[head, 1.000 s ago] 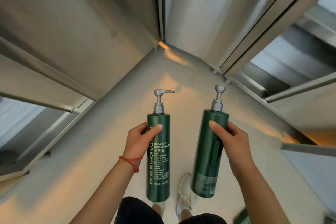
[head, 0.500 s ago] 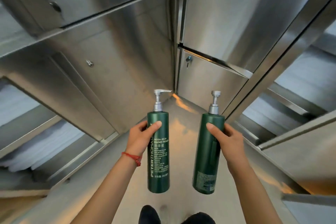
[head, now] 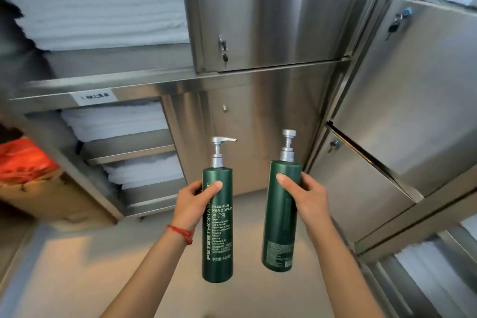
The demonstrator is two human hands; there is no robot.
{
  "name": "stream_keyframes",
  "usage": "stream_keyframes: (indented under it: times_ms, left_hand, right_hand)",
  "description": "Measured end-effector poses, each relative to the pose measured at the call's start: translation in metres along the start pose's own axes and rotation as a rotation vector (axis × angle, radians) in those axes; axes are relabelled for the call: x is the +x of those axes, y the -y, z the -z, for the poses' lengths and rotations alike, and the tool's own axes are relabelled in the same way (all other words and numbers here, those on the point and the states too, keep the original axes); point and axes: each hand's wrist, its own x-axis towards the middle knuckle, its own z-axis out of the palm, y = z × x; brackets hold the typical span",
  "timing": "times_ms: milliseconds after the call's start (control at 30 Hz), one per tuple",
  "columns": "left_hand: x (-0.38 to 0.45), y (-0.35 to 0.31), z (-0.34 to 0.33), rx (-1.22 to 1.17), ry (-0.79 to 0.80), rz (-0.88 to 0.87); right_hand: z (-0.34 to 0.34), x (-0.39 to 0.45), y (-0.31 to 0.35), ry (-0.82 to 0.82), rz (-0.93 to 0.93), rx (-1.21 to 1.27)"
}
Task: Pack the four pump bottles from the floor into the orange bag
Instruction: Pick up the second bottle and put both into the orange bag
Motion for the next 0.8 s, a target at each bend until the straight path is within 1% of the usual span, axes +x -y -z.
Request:
stream_keyframes:
  times_ms: [233,433,633,800]
  left_hand:
    - [-0.041,-0.016,0.106,-0.031,-0.325,-0.05]
    - [-0.082,-0.019,0.208,-0.075,-0.516,-0.099]
    - [-0.125,-0.012,0.333,-0.127,-0.679,-0.106]
    - [-0.15,-0.003,0.442,-0.092,-0.802,-0.11]
  right_hand:
    - [-0.099,-0.014,0.014,0.309,0.057,-0.009]
    - [-0.206,-0.057,0.014,0.557,0.074,-0.034]
    - [-0.327,-0.117,0.009,0.718,0.102,-0.04]
    - [-0.433,-0.166,0.0,0.788,0.106,-0.021]
